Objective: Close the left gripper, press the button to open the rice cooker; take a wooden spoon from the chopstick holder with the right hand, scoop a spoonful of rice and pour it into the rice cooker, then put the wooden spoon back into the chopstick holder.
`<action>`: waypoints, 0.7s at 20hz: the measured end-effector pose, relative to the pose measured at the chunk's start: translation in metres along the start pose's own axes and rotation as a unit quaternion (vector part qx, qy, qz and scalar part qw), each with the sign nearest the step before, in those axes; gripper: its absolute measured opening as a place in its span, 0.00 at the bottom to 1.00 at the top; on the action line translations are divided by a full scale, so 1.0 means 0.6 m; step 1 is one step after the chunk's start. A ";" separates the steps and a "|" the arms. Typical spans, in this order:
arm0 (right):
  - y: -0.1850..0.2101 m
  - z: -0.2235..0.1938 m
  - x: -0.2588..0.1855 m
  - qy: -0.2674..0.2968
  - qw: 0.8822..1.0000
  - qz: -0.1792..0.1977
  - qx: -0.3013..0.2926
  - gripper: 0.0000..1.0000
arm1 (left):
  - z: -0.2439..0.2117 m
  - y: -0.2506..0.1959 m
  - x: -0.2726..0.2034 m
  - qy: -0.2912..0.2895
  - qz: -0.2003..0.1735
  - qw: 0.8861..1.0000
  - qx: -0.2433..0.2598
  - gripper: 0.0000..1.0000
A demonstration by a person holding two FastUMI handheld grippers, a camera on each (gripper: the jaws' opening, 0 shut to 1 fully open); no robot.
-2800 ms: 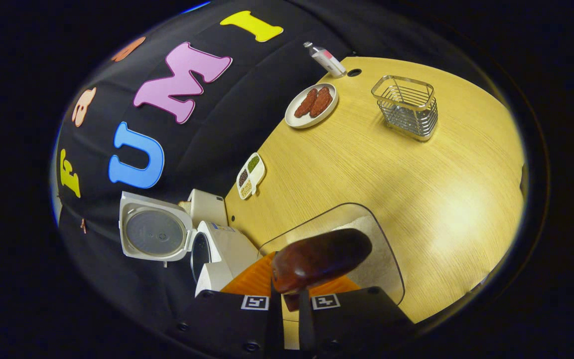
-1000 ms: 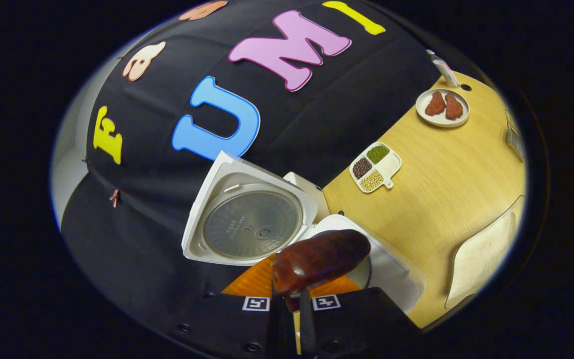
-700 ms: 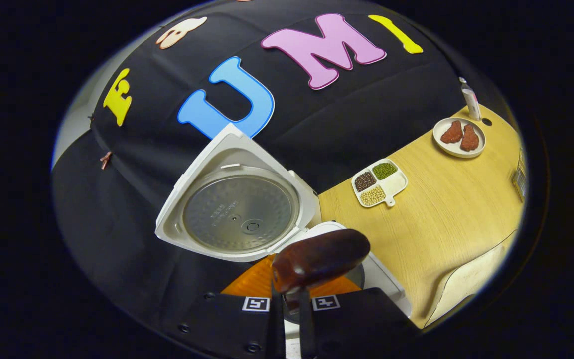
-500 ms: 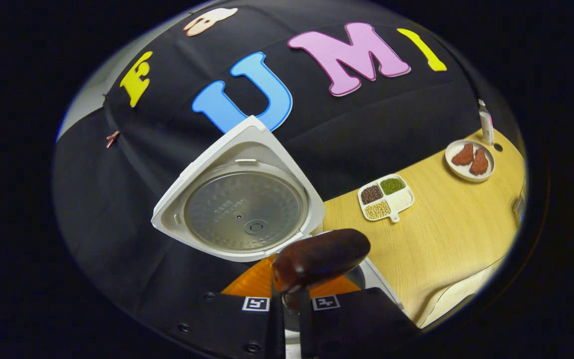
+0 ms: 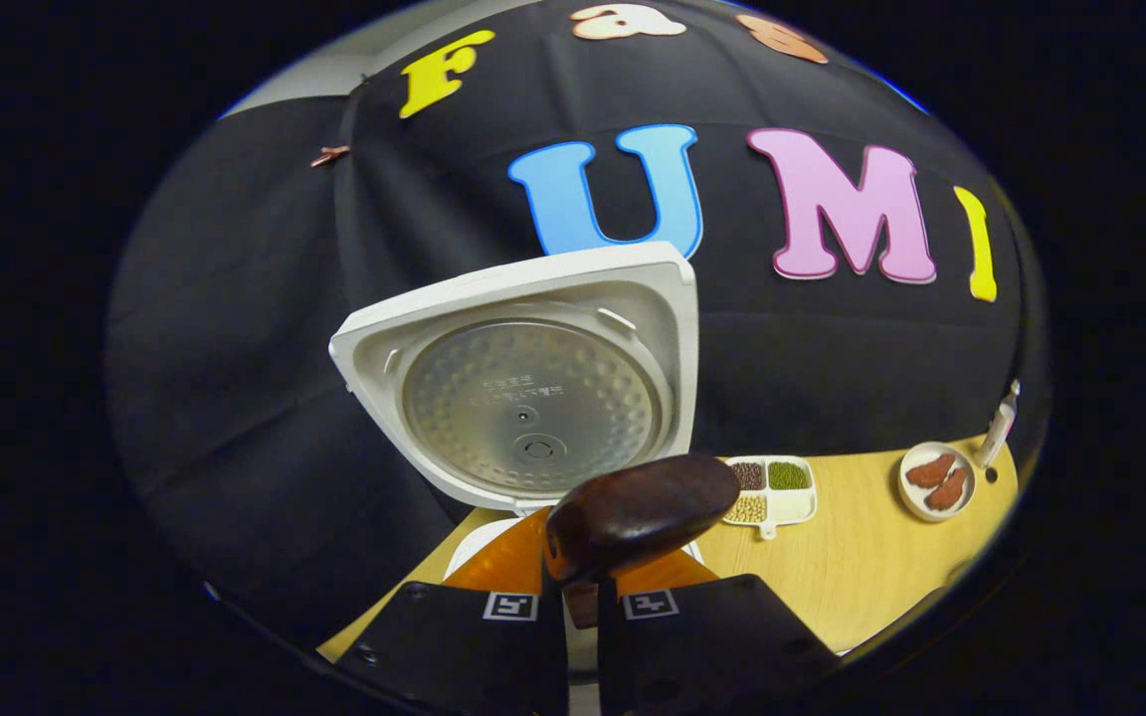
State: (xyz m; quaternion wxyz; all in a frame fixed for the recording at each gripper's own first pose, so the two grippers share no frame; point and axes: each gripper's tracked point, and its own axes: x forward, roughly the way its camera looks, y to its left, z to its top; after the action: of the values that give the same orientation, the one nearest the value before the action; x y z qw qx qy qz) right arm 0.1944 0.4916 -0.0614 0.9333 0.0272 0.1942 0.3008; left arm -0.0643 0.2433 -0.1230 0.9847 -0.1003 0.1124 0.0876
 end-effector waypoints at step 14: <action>0.078 -0.039 0.010 -0.010 0.968 0.062 -0.241 0.16 | 0.008 0.018 -0.004 -0.004 0.017 1.000 -0.013 0.96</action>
State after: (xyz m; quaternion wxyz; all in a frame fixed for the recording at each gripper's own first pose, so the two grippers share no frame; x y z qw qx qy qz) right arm 0.1644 0.5318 -0.0770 0.8937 -0.1832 0.1042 0.3960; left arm -0.0675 0.2541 -0.1199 0.9821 -0.1112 0.1089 0.1064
